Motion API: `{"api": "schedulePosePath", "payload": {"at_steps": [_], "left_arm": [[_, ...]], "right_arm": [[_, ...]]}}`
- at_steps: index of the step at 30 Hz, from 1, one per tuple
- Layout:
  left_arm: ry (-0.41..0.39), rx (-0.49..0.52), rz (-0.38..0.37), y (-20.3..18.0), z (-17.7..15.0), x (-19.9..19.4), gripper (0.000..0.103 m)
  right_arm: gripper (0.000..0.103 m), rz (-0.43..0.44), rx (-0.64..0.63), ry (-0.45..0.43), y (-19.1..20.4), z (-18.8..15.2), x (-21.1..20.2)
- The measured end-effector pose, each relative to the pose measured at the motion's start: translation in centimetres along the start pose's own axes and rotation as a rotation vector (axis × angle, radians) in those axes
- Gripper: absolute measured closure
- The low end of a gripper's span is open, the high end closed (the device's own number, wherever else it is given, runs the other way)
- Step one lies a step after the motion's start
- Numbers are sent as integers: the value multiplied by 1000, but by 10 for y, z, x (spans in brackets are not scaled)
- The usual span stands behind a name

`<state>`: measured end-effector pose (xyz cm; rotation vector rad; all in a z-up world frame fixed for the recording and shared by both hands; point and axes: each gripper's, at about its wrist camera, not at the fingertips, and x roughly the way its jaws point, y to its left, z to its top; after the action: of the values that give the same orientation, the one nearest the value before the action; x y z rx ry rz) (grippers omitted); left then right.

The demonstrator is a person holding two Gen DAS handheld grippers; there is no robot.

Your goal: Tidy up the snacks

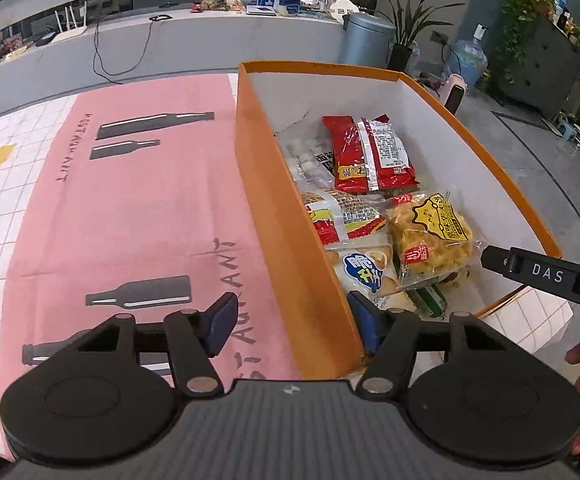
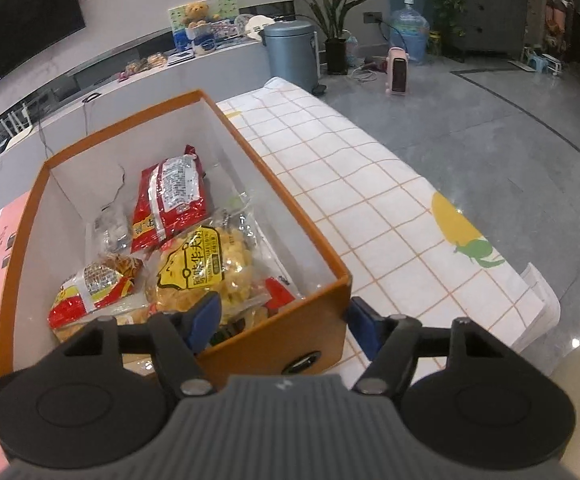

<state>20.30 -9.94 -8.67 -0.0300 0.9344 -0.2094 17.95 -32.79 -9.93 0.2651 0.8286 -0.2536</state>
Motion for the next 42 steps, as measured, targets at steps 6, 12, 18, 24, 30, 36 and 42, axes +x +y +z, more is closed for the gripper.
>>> {"api": "schedulePosePath", "payload": {"at_steps": [6, 12, 18, 24, 30, 36, 42], "left_arm": [[31, -14, -12, 3, 1, -12, 24], [-11, 41, 23, -6, 0, -37, 22], [-120, 30, 28, -2, 0, -79, 22], [-188, -6, 16, 2, 1, -123, 20], [-218, -1, 58, -1, 0, -156, 11], [-183, 14, 45, -4, -6, -165, 12], [-145, 4, 25, -3, -12, -164, 12]], "right_arm": [[16, -7, 110, -2, -10, 0, -11], [8, 54, 139, -80, -8, -1, -59], [6, 77, 117, -94, 1, -6, -97], [3, 81, 53, -15, 18, -14, -119], [3, 125, -36, 12, 38, -26, -147], [3, 93, -81, -8, 50, -30, -174], [3, 27, -111, -12, 51, -35, -184]]}}
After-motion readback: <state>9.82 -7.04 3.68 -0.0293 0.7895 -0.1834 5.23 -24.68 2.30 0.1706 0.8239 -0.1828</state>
